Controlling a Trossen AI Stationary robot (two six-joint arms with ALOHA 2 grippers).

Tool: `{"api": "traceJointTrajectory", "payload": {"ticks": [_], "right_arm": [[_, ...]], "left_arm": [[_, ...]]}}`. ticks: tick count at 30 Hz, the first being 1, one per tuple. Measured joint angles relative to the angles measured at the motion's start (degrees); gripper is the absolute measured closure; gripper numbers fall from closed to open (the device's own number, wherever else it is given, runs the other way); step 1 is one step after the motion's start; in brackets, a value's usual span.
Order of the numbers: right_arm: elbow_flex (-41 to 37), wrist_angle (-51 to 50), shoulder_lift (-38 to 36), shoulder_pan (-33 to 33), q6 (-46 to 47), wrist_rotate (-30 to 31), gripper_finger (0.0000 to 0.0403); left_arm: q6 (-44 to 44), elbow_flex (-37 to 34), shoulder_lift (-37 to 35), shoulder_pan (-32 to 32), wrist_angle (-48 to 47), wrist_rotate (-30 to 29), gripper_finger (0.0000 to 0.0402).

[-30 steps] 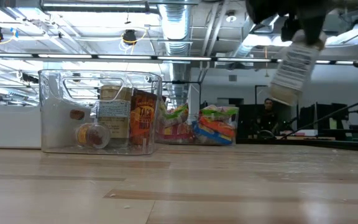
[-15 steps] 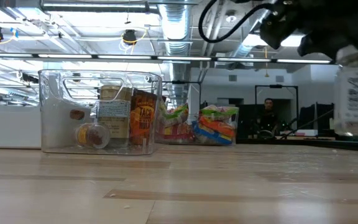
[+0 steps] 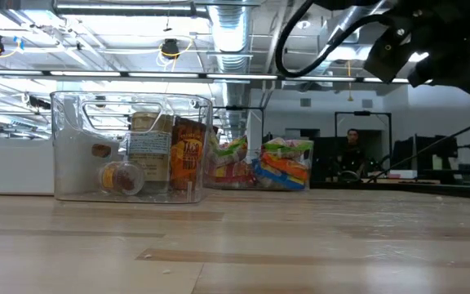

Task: Pick & Place Food Item
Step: Put the white seasoning bottle into the bottom transparent bin

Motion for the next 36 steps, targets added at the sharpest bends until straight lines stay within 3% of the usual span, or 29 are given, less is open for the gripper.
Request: {"api": "traceJointTrajectory", "payload": {"ticks": [3, 10, 15, 20, 26, 32, 36], "right_arm": [[0.0, 0.4, 0.0, 0.0, 0.2, 1.2, 0.0198], [0.0, 0.3, -0.1, 0.7, 0.0, 5.9, 0.0101], [0.0, 0.2, -0.3, 0.8, 0.0, 8.9, 0.0062], [0.7, 1.9, -4.4, 0.7, 1.4, 14.5, 0.0052], [1.0, 7.5, -15.5, 1.8, 8.2, 22.2, 0.0050], [-1.1, 16.3, -24.9, 7.5, 11.1, 24.3, 0.0050], [-2.6, 15.8, -26.8, 12.3, 15.5, 28.2, 0.0058]], "left_arm": [[0.0, 0.0, 0.0, 0.0, 0.0, 0.0, 0.0166], [0.0, 0.0, 0.0, 0.0, 0.0, 0.0, 0.0166], [0.0, 0.0, 0.0, 0.0, 0.0, 0.0, 0.0166], [0.0, 0.0, 0.0, 0.0, 0.0, 0.0, 0.0166], [-0.5, 0.0, 0.0, 0.0, 0.0, 0.0, 0.0166], [-1.0, 0.0, 0.0, 0.0, 0.0, 0.0, 0.0166], [-1.0, 0.0, 0.0, 0.0, 0.0, 0.0, 0.0166]]}}
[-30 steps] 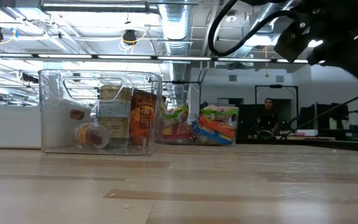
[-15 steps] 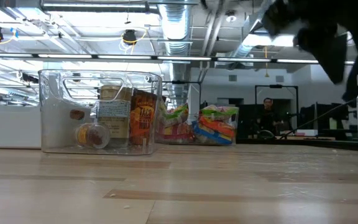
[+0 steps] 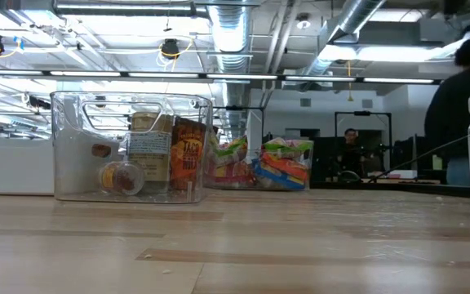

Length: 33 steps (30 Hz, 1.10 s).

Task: Pick & Place Food Item
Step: Put the white seasoning bottle into the bottom transparent bin

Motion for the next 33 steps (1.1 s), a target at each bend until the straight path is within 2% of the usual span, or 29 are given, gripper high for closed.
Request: {"api": "traceJointTrajectory", "payload": {"ticks": [10, 16, 23, 28, 33], "right_arm": [[-6.1, -4.3, -0.2, 7.9, 15.2, 4.7, 0.0066], [-10.5, -3.5, -0.2, 10.2, 19.7, 6.4, 0.0066], [-15.1, 0.6, -1.4, 8.7, 21.0, 7.4, 0.0066], [-20.1, 8.9, -3.9, 6.5, 15.9, 6.2, 0.0066], [-22.0, 8.9, -5.8, 5.8, 15.3, 6.2, 0.0066]], "left_arm": [[-0.3, 0.0, 0.0, 0.0, 0.0, 0.0, 0.0166], [-0.7, 0.0, 0.0, 0.0, 0.0, 0.0, 0.0166], [-0.7, 0.0, 0.0, 0.0, 0.0, 0.0, 0.0166], [-0.7, 0.0, 0.0, 0.0, 0.1, 0.0, 0.0166], [-0.7, 0.0, 0.0, 0.0, 0.1, 0.0, 0.0166]]}}
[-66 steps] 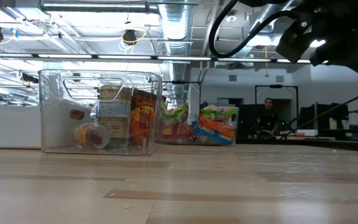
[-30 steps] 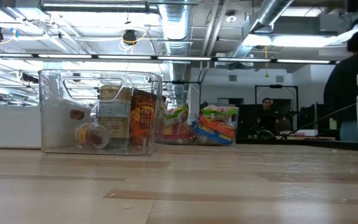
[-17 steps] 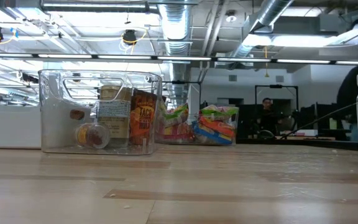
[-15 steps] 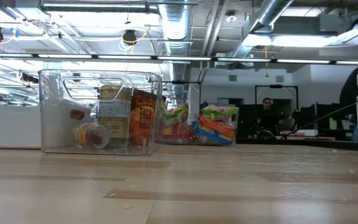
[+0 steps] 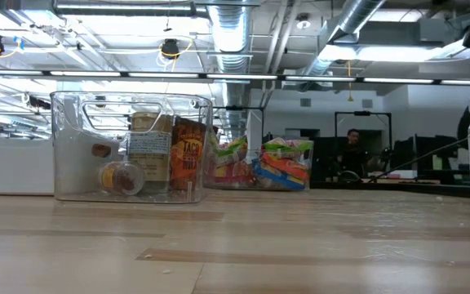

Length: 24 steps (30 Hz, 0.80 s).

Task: Pick & Place Food Item
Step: Put the white seasoning bottle into the bottom transparent bin

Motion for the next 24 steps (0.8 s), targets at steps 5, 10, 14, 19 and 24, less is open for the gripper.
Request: {"api": "traceJointTrajectory", "payload": {"ticks": [5, 10, 14, 19, 24], "right_arm": [[-2.9, 3.3, -0.5, -2.4, -0.8, -2.6, 0.0066], [-4.5, 5.4, -0.3, -4.6, -3.9, -4.1, 0.0066], [-4.5, 5.5, -0.5, -5.2, -4.1, -5.4, 0.0066], [-4.6, 5.9, 0.6, -5.4, -4.3, -6.7, 0.0066], [-4.6, 6.5, 0.7, -5.5, -4.7, -6.8, 0.0066]], "left_arm": [[0.0, 0.0, 0.0, 0.0, 0.0, 0.0, 0.0166], [0.0, 0.0, 0.0, 0.0, 0.0, 0.0, 0.0166], [0.0, 0.0, 0.0, 0.0, 0.1, 0.0, 0.0166], [0.0, 0.0, 0.0, 0.0, 0.1, 0.0, 0.0166], [0.0, 0.0, 0.0, 0.0, 0.1, 0.0, 0.0166]]}}
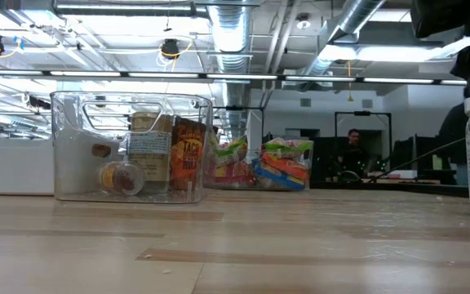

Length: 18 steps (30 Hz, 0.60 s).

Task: Pick & Place Food Item
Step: Put the white seasoning bottle into the bottom transparent bin

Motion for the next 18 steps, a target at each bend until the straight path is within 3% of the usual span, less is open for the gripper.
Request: {"api": "traceJointTrajectory", "payload": {"ticks": [12, 18], "right_arm": [[0.0, 0.0, 0.0, 0.0, -0.4, -0.9, 0.0092], [0.0, 0.6, 0.0, 0.0, -0.9, -0.8, 0.0137]], "left_arm": [[0.0, 0.0, 0.0, 0.0, 0.0, 0.0, 0.0166], [0.0, 0.0, 0.0, 0.0, 0.1, 0.0, 0.0166]]}}
